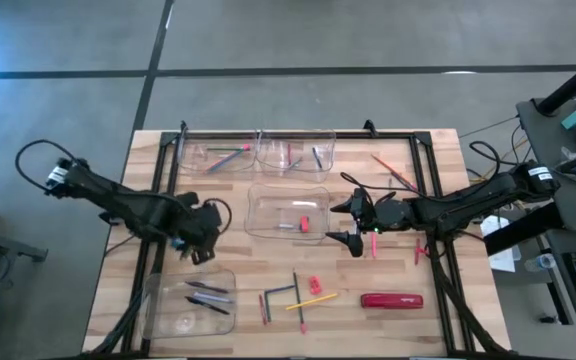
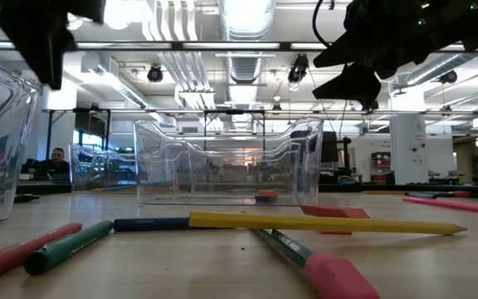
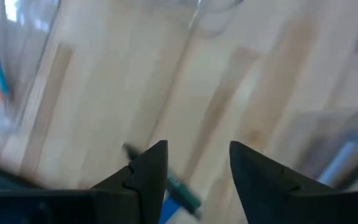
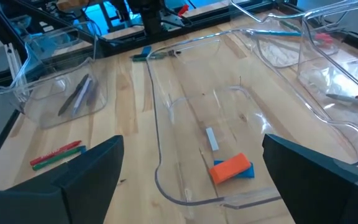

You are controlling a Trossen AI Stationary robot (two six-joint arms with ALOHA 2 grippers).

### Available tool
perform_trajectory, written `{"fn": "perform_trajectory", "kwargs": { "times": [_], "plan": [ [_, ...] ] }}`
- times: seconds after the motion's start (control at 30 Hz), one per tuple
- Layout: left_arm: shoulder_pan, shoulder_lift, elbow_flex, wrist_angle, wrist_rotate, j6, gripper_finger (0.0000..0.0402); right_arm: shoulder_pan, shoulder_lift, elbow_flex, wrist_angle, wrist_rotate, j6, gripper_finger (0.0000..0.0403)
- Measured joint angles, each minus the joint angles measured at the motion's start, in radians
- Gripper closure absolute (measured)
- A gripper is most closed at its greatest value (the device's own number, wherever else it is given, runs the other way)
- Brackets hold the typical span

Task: Sort crayons/erasers/pens/pencils in bins
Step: Put the blue eraser into the middle transparent bin

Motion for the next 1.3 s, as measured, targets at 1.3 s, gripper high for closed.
{"fn": "perform_trajectory", "kwargs": {
  "times": [1.3],
  "plan": [
    [0.219, 0.381, -0.410, 0.093, 0.373, 0.476, 0.0244, 0.000, 0.000, -0.005, -0.002, 0.001, -0.009, 0.0033]
  ]
}}
